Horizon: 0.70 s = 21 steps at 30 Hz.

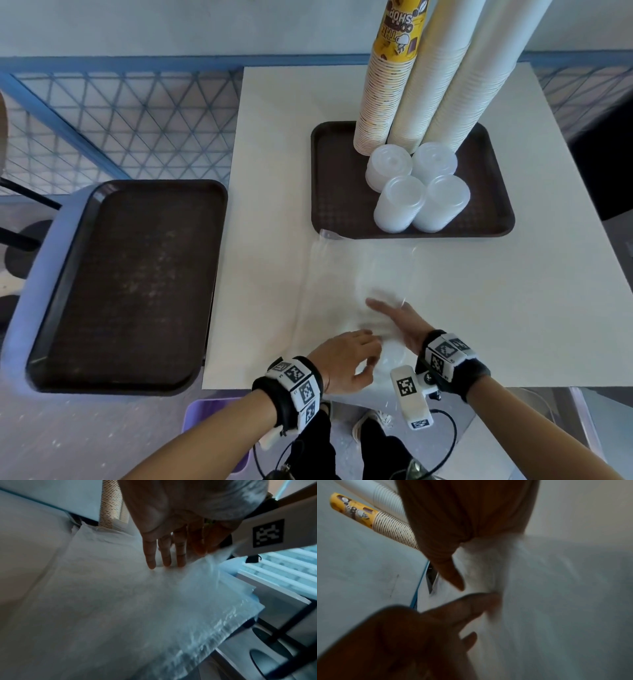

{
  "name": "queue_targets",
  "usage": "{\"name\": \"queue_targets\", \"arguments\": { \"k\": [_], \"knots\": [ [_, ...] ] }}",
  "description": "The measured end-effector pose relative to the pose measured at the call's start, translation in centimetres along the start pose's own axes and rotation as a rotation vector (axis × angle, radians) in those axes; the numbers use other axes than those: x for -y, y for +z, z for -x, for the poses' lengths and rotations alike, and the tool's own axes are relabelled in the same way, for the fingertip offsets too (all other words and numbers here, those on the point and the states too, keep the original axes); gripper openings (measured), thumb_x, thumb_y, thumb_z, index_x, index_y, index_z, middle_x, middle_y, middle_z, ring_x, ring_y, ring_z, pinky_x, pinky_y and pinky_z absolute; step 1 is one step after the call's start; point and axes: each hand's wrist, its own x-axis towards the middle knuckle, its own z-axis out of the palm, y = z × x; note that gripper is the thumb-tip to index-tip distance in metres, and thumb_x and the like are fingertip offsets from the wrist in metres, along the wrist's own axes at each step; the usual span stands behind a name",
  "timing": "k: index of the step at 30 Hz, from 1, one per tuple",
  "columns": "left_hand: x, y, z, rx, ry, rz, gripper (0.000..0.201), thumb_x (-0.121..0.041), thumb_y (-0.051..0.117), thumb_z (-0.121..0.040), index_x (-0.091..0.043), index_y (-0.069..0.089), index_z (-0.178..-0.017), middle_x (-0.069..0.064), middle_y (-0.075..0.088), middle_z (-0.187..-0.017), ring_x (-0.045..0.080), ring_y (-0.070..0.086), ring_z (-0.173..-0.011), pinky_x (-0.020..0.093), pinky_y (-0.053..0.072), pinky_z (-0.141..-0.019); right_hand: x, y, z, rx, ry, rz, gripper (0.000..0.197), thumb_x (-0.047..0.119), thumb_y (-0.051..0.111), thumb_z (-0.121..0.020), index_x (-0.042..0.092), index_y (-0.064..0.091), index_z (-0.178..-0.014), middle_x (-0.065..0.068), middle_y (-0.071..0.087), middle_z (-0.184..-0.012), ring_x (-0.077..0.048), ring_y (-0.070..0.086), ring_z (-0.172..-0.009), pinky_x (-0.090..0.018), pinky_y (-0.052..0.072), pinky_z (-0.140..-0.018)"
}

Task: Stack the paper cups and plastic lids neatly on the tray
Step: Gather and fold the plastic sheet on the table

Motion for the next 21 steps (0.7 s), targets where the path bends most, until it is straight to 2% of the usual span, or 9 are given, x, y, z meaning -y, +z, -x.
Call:
{"name": "queue_targets", "arguments": {
  "k": [2,3,7,11,14,16,17,19,21],
  "knots": [
    [-0.2,-0.3,0.4,-0.096,-0.015,0.075,0.033,-0.031,0.037,-0.085,-0.006,0.057,-0.090,0.010,0.061,-0.120,0.026,0.052,-0.118,0.033,0.046,-0.095,-0.2,0.6,0.2,-0.014,-0.070,0.071,0.045,-0.001,0.058,-0.084,0.008,0.049,-0.128,-0.015,0.064,-0.108,-0.029,0.062,-0.094,-0.038,0.052,-0.079],
    [-0.1,-0.6,0.5,-0.170,-0.045,0.120,0.036,-0.034,0.036,-0.086,-0.006,0.059,-0.092,0.009,0.061,-0.119,0.024,0.055,-0.114,0.031,0.048,-0.093,-0.1,0.9,0.2,-0.003,-0.100,0.094,0.049,-0.011,0.046,-0.085,0.011,0.049,-0.129,-0.016,0.064,-0.107,-0.027,0.062,-0.091,-0.035,0.053,-0.075],
    [2.1,-2.3,1.7,-0.536,-0.273,0.259,0.039,-0.039,0.038,-0.086,-0.011,0.060,-0.102,0.004,0.059,-0.119,0.015,0.053,-0.114,0.030,0.044,-0.098,1.3,2.6,1.1,0.067,-0.178,0.061,0.052,-0.015,0.031,-0.089,0.019,0.049,-0.125,-0.012,0.064,-0.104,-0.018,0.071,-0.076,-0.033,0.059,-0.062],
    [4.2,-4.6,3.7,-0.926,-0.612,0.575,0.038,-0.028,0.063,-0.084,-0.022,0.048,-0.117,-0.002,0.050,-0.122,0.012,0.047,-0.113,0.026,0.040,-0.091,4.2,5.4,2.5,0.128,-0.272,0.009,0.052,-0.014,0.028,-0.091,0.019,0.050,-0.124,-0.011,0.064,-0.107,-0.018,0.072,-0.075,-0.031,0.058,-0.056],
    [4.5,-6.6,4.7,-0.882,-0.759,0.887,0.064,-0.030,0.065,-0.083,-0.020,0.033,-0.137,-0.002,0.038,-0.140,0.014,0.037,-0.127,0.026,0.030,-0.099,6.6,7.6,3.8,0.167,-0.367,-0.083,0.051,-0.013,0.029,-0.091,0.020,0.053,-0.121,-0.004,0.066,-0.105,-0.020,0.072,-0.082,-0.031,0.057,-0.056],
    [5.0,-7.0,5.1,-0.821,-0.780,0.997,0.086,-0.049,0.068,-0.077,-0.021,0.023,-0.145,-0.004,0.032,-0.145,0.014,0.033,-0.134,0.030,0.026,-0.108,8.1,8.9,4.5,0.208,-0.410,-0.180,0.049,-0.014,0.030,-0.090,0.018,0.054,-0.118,-0.005,0.067,-0.105,-0.024,0.071,-0.084,-0.035,0.058,-0.058],
    [4.9,-7.3,5.3,-0.790,-0.803,1.064,0.100,-0.063,0.070,-0.066,-0.024,0.023,-0.145,-0.003,0.034,-0.146,0.016,0.036,-0.133,0.036,0.028,-0.111,8.8,9.5,5.0,0.233,-0.426,-0.227,0.046,-0.015,0.031,-0.089,0.014,0.053,-0.119,-0.005,0.067,-0.105,-0.025,0.070,-0.084,-0.038,0.059,-0.059],
    [5.1,-7.3,5.7,-0.696,-0.860,1.342,0.111,-0.080,0.068,-0.048,-0.030,0.032,-0.141,0.003,0.043,-0.144,0.022,0.049,-0.125,0.043,0.041,-0.103,9.7,10.4,5.6,0.276,-0.436,-0.295,0.040,-0.015,0.033,-0.089,0.006,0.054,-0.115,-0.003,0.069,-0.098,-0.022,0.071,-0.080,-0.040,0.059,-0.060],
    [3.8,-7.6,6.4,-0.711,-0.807,1.541,0.077,-0.074,0.055,-0.065,-0.030,0.052,-0.128,0.008,0.063,-0.122,0.021,0.065,-0.100,0.033,0.056,-0.076,10.1,10.8,5.6,0.294,-0.419,-0.307,0.035,-0.015,0.034,-0.088,0.008,0.057,-0.103,0.002,0.073,-0.083,-0.018,0.072,-0.073,-0.039,0.059,-0.057]
  ]
}}
